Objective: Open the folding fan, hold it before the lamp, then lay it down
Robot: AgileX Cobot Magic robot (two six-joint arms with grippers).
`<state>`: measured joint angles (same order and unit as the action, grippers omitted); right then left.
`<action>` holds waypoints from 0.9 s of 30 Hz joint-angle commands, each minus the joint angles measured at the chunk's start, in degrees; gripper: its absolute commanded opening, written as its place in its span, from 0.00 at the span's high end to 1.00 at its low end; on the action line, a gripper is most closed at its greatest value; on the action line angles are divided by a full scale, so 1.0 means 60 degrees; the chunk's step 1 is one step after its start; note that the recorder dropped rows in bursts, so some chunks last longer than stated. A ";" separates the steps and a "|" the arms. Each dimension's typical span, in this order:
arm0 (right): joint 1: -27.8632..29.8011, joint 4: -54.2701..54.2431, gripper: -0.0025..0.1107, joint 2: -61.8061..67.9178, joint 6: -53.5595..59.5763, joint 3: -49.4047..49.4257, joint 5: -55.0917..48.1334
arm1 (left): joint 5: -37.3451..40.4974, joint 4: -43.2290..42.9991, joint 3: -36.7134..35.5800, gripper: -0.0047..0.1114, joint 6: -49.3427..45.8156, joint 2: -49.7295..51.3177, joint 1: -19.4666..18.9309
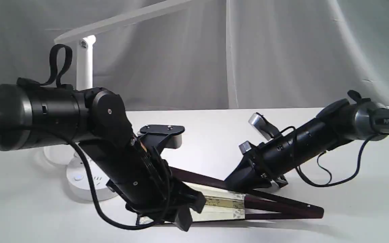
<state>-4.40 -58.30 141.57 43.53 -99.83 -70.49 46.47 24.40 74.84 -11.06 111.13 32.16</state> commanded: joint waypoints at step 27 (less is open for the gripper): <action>0.0646 -0.0727 0.98 -0.1543 -0.0627 0.0079 0.0088 | -0.1090 0.1186 -0.0048 0.56 0.0070 -0.0750 -0.0028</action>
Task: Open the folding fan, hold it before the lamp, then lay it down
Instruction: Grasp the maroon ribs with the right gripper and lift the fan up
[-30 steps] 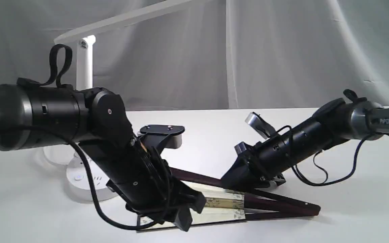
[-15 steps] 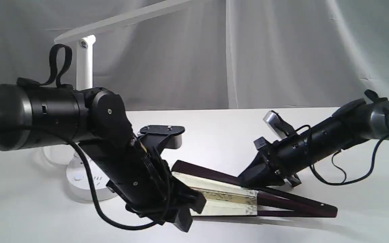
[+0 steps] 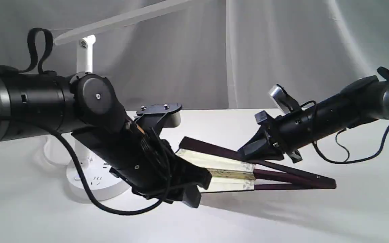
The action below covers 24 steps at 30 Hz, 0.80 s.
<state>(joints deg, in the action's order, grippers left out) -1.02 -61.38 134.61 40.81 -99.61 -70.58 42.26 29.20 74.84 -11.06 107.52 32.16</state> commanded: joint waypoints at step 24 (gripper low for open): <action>0.0084 -0.2770 0.98 -0.2461 0.0445 0.2346 0.0104 | -0.6793 0.2214 -0.3712 0.57 0.0060 -0.2144 -0.0028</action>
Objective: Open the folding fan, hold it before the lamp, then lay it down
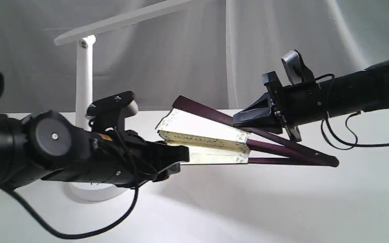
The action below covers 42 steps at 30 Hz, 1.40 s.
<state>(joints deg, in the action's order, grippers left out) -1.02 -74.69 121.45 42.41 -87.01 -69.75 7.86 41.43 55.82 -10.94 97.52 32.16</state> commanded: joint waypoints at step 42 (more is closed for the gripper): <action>0.0084 -0.1704 0.98 -0.0329 0.1462 0.1038 -0.0035 | -0.9619 -0.4023 -0.4259 0.71 1.1844 0.0180 0.0841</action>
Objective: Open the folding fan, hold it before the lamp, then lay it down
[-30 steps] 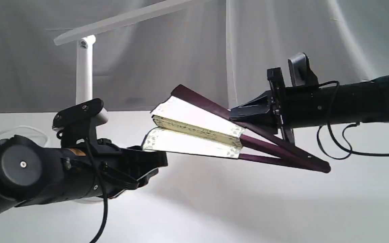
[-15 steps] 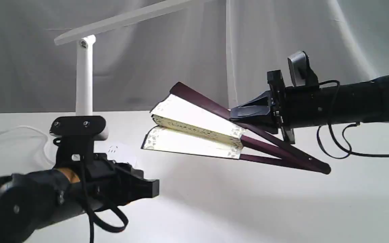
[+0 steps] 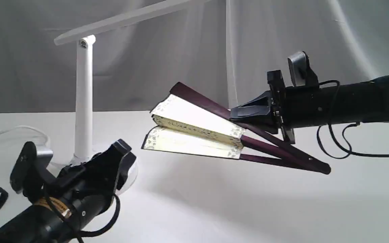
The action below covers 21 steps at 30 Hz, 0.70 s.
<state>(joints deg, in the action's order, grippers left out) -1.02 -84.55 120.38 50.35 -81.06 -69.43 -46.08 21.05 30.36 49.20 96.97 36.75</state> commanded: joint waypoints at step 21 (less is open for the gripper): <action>0.0084 0.0282 0.98 -0.0150 0.0097 0.0046 -0.0090 | -0.3981 -0.1341 0.0426 0.64 0.9074 0.4031 0.0076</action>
<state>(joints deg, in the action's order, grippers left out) -1.02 -82.38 120.38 50.43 -81.06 -69.49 -67.84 13.80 31.76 100.97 119.99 36.75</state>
